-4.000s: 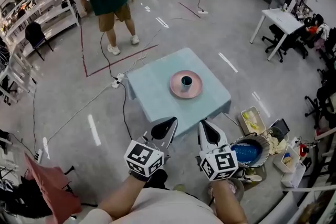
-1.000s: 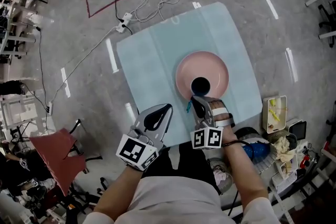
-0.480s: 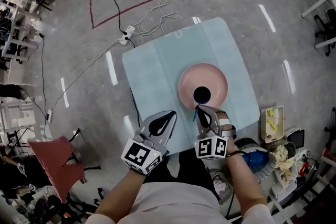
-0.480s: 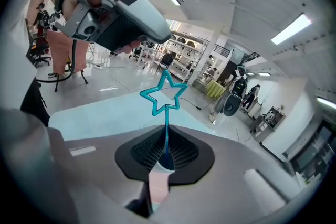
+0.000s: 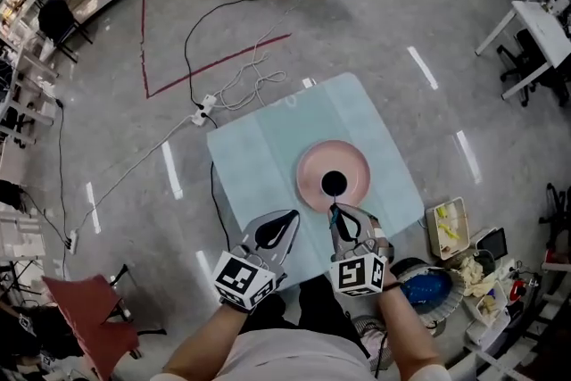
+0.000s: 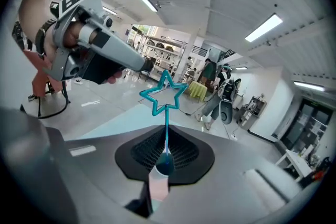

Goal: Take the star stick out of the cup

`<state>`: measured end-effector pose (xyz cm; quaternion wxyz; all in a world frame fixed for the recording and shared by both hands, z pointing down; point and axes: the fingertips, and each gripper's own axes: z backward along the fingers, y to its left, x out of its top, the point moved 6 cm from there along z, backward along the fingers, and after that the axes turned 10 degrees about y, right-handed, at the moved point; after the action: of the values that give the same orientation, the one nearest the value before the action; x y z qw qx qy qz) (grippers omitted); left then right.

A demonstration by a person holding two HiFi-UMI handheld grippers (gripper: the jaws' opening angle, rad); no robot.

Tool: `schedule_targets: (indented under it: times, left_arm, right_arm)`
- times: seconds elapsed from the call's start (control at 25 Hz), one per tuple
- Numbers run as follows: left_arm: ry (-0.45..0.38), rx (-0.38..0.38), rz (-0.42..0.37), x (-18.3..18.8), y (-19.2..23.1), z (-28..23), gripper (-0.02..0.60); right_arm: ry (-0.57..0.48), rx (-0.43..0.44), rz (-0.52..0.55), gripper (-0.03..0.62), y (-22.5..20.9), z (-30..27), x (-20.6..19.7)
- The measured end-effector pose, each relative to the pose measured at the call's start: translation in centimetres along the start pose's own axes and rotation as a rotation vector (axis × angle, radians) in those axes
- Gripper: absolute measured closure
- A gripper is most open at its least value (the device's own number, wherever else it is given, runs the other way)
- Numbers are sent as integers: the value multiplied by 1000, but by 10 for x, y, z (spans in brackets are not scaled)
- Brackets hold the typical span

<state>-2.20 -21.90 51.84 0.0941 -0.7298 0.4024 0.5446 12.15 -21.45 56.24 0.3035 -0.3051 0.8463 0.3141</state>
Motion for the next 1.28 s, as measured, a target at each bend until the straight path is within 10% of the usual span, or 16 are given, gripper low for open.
schedule_targets:
  times: [0.4,1.28]
  left_arm:
    - [-38,-73,-52,25,-21,49,575]
    - [-110,-67,-128,68,-49,164,575]
  right_arm:
    - [-56,-110,-184,566,0,72,60]
    - [-220,-211,-243,566,40,195,162]
